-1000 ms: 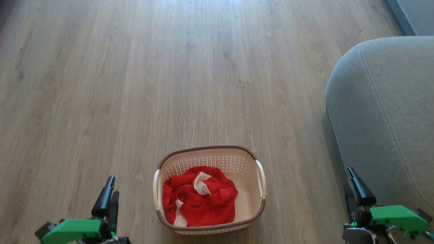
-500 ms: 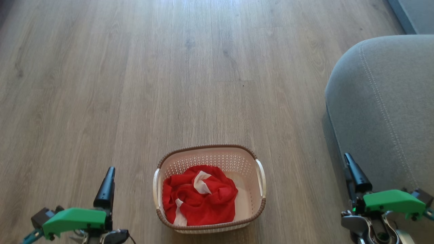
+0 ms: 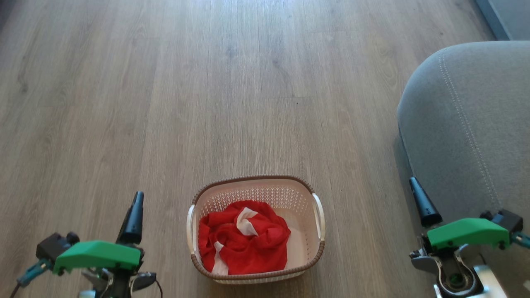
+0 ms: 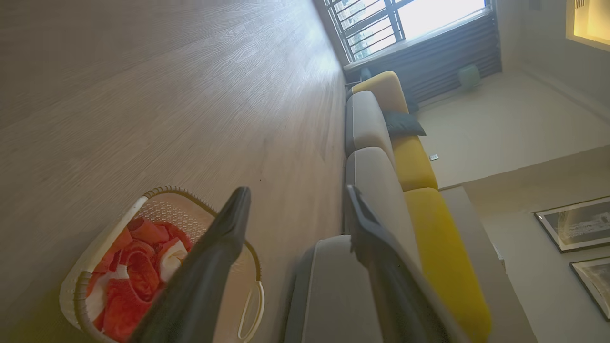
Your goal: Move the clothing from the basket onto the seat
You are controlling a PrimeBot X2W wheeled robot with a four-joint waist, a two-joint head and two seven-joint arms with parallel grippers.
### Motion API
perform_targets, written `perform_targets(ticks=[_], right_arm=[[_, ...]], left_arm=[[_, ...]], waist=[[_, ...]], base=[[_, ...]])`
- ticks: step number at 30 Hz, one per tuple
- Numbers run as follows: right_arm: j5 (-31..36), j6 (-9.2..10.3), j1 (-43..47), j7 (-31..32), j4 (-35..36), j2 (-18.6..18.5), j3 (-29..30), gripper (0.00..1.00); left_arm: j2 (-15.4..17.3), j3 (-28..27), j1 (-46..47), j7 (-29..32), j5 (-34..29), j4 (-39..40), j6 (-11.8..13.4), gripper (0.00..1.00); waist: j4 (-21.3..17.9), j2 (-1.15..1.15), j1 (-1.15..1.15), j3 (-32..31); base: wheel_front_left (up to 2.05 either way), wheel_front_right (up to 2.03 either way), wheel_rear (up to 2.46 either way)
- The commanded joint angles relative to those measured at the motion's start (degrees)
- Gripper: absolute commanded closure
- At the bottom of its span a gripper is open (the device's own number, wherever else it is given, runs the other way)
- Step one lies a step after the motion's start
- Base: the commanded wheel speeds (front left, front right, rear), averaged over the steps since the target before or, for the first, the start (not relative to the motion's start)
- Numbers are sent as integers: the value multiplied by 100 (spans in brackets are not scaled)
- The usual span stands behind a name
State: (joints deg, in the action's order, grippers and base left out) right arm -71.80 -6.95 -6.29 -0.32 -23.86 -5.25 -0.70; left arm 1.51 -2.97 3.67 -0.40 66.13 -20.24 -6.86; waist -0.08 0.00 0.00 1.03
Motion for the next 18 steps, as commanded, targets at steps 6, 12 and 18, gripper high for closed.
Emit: perform_targets(ticks=[6, 12, 18], right_arm=[[691, -22, -509, -168, 19, -156, -221, 0], [1159, -25, -634, -270, -79, -193, -346, 0], [1512, -27, -745, -355, -158, -227, -418, 0]], left_arm=[[124, -6, 388, -170, -837, 261, -11, 0], [160, 72, 456, -271, -1436, 300, 68, 0], [200, 144, 503, -355, -1843, 308, 146, 0]], waist=[[-1, 0, 0, 15], [4, 0, 0, 20], [4, 0, 0, 18]], base=[[0, 0, 0], [0, 0, 0], [0, 0, 0]])
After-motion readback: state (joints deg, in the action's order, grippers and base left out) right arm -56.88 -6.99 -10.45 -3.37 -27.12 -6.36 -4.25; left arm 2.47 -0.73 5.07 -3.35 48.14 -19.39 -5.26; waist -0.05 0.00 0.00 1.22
